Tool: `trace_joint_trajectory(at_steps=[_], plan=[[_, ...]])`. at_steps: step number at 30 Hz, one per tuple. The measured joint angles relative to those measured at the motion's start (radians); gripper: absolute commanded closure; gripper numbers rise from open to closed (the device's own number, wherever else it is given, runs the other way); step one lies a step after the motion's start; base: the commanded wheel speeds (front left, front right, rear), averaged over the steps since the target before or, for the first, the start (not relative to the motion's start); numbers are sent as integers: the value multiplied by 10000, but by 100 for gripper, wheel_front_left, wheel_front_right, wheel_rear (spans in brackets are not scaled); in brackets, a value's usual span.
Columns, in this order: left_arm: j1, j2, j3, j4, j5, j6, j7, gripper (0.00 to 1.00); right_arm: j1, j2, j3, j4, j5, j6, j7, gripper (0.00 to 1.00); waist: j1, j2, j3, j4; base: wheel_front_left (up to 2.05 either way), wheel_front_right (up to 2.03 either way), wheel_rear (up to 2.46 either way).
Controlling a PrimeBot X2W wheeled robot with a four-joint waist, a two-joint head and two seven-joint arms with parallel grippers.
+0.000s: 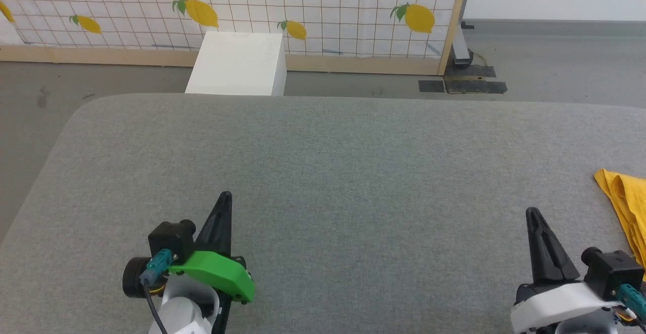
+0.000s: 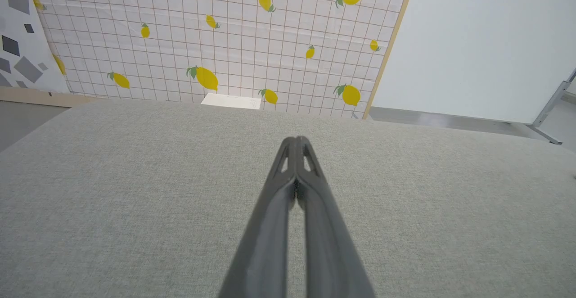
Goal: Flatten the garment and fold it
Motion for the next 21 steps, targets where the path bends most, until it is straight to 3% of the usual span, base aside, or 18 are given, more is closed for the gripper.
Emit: trace_joint_trajectory(at_steps=[21], plan=[[209,0,194,-589,301,136,443,100,-33,0,117,-27,-182,0,257,100,0,0,1,-131,0,0,0]])
